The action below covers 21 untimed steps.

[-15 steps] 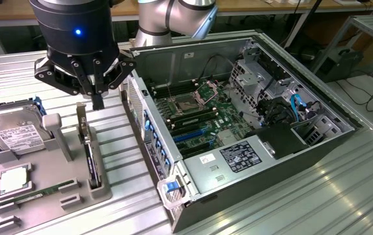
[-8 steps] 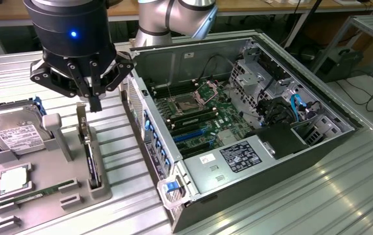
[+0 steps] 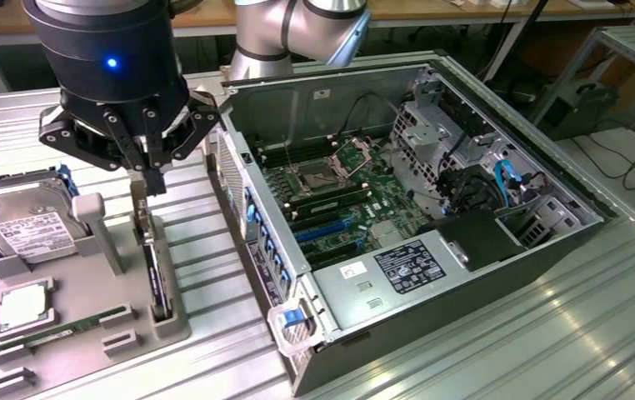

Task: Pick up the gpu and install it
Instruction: 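Reach for the gpu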

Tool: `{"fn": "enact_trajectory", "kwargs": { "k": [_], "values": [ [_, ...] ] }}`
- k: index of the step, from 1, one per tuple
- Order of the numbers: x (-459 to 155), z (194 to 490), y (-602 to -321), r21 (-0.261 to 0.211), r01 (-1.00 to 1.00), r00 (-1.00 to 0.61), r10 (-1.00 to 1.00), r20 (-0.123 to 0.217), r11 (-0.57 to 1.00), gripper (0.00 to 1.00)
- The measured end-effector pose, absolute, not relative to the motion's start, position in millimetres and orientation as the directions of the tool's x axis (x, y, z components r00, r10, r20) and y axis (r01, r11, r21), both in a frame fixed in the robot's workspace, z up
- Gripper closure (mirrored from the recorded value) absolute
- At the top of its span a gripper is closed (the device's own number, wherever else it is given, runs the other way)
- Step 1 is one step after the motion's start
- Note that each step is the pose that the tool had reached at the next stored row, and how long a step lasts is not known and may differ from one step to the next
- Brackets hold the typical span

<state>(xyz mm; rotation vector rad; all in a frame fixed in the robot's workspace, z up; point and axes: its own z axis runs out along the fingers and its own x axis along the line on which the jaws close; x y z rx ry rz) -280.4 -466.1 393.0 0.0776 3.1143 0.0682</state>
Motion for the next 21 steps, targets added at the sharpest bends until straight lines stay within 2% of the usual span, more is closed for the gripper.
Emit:
{"fn": "enact_trajectory", "kwargs": {
  "k": [10,21],
  "values": [
    [-291.4,392.5,-465.6,0.044,0.049,-0.998,0.05,-0.025,0.998,0.89],
    [-304.6,389.3,-453.0,0.044,0.049,-0.998,0.05,-0.025,0.998,0.89]
  ]
}}
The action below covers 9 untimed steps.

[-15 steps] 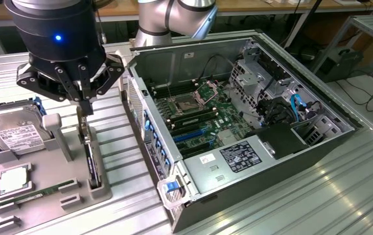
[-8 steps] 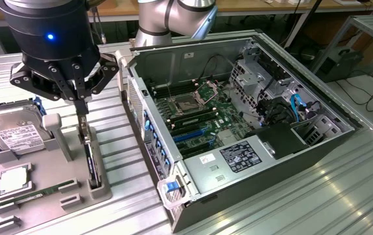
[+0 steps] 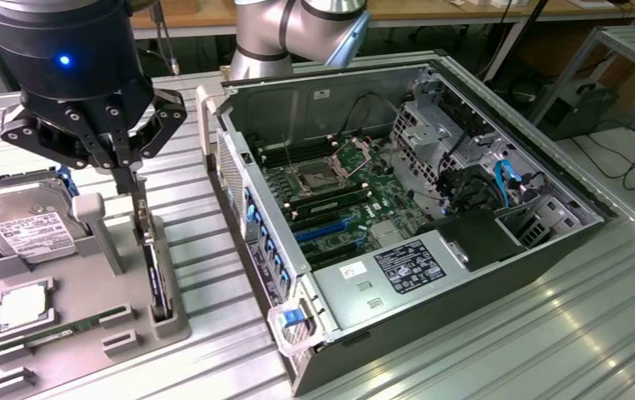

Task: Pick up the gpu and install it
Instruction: 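Reach for the gpu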

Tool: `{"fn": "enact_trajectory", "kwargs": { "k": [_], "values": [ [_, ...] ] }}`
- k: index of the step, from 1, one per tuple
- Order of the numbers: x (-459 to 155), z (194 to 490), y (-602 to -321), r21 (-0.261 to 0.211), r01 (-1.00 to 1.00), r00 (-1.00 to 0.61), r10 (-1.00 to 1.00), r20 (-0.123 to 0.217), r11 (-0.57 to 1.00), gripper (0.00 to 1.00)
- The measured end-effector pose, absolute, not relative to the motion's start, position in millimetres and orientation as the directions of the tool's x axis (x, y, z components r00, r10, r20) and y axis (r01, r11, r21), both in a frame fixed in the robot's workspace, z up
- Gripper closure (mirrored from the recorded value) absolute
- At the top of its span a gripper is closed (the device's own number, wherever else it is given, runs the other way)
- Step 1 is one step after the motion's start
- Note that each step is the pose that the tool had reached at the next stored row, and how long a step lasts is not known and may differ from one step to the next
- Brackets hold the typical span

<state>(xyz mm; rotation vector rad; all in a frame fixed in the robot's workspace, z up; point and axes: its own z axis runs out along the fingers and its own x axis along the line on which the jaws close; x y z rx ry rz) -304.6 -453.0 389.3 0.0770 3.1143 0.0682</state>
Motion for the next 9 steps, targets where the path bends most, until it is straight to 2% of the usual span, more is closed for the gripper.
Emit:
{"fn": "enact_trajectory", "kwargs": {
  "k": [9],
  "values": [
    [-306.1,389.0,-452.7,0.044,0.049,-0.998,0.05,-0.024,0.998,0.89]
  ]
}}
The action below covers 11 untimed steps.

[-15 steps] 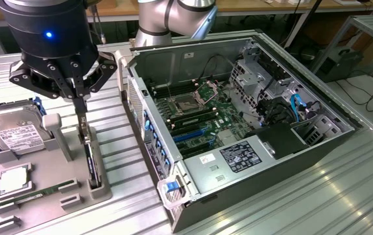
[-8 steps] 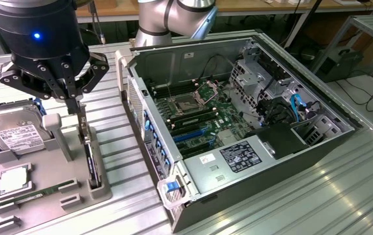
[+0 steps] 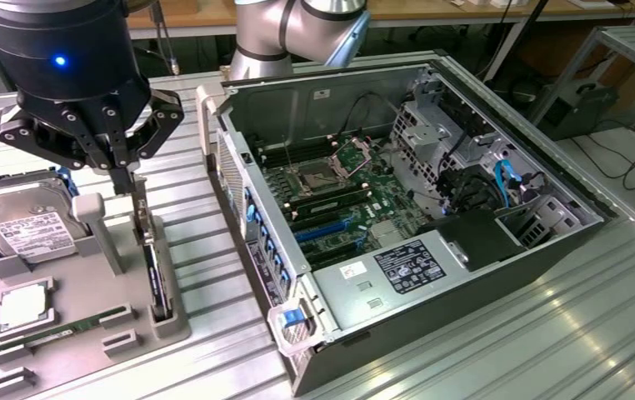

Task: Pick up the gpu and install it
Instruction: 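Pick up the gpu and move the gpu toward the slot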

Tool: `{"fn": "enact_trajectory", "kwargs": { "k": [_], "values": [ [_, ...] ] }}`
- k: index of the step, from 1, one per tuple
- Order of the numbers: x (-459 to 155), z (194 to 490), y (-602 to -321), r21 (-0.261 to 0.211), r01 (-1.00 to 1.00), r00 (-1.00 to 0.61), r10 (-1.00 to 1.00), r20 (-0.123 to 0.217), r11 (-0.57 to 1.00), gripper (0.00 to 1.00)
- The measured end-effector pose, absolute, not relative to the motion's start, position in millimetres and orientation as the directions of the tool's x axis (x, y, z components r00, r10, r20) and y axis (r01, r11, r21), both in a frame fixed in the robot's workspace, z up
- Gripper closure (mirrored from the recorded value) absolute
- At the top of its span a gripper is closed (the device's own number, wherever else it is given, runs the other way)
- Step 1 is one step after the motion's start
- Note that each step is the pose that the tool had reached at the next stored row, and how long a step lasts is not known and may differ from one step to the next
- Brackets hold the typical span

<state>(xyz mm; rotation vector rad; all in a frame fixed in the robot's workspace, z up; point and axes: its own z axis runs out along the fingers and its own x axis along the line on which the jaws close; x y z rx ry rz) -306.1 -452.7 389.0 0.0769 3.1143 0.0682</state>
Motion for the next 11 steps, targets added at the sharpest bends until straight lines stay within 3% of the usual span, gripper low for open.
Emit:
{"fn": "enact_trajectory", "kwargs": {
  "k": [11],
  "values": [
    [-306.1,389.0,-452.7,0.044,0.049,-0.998,0.05,-0.024,0.998,0.89]
  ]
}}
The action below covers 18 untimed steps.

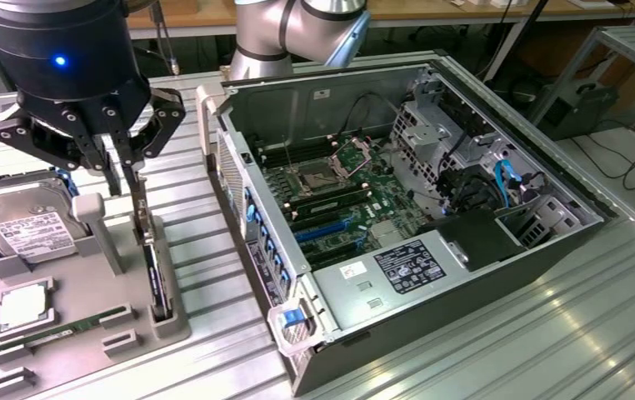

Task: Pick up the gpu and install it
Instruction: 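Pick up the gpu and move the gpu toward the slot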

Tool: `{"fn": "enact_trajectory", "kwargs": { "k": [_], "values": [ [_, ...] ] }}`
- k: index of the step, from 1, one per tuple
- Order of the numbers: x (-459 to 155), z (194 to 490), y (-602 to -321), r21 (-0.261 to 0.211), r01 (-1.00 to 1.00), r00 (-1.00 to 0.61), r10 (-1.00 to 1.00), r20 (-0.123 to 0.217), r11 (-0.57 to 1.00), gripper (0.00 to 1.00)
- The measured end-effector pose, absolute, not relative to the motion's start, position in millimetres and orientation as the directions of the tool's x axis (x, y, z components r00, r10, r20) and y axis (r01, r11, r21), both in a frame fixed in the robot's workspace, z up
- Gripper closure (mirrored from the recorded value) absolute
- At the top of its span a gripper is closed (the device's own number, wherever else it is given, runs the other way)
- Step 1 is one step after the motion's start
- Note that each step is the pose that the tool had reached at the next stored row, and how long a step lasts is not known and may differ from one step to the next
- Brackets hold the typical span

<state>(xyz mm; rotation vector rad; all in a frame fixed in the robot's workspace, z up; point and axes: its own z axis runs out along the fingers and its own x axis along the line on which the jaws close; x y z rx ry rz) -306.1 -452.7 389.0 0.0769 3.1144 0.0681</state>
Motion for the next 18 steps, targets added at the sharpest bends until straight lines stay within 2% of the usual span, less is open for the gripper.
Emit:
{"fn": "enact_trajectory", "kwargs": {
  "k": [3,4,5,6,7,8,18],
  "values": [
    [-306.1,389.0,-452.7,0.044,0.049,-0.998,0.05,-0.024,0.998,0.71],
    [-306.1,389.0,-452.7,0.044,0.049,-0.998,0.05,-0.024,0.998,0.58],
    [-306.1,389.0,-452.7,0.044,0.049,-0.998,0.05,-0.024,0.998,0.52],
    [-306.1,388.8,-452.5,0.045,0.049,-0.998,0.05,-0.025,0.998,0.46],
    [-306.2,388.3,-451.6,0.044,0.046,-0.999,0.047,-0.025,0.998,0.46],
    [-306.2,387.6,-451.1,0.044,0.038,-0.999,0.039,-0.025,0.998,0.4],
    [-306.1,369.3,-450.9,0.044,-0.004,-1.0,-0.003,-0.025,0.999,0.4]
  ]
}}
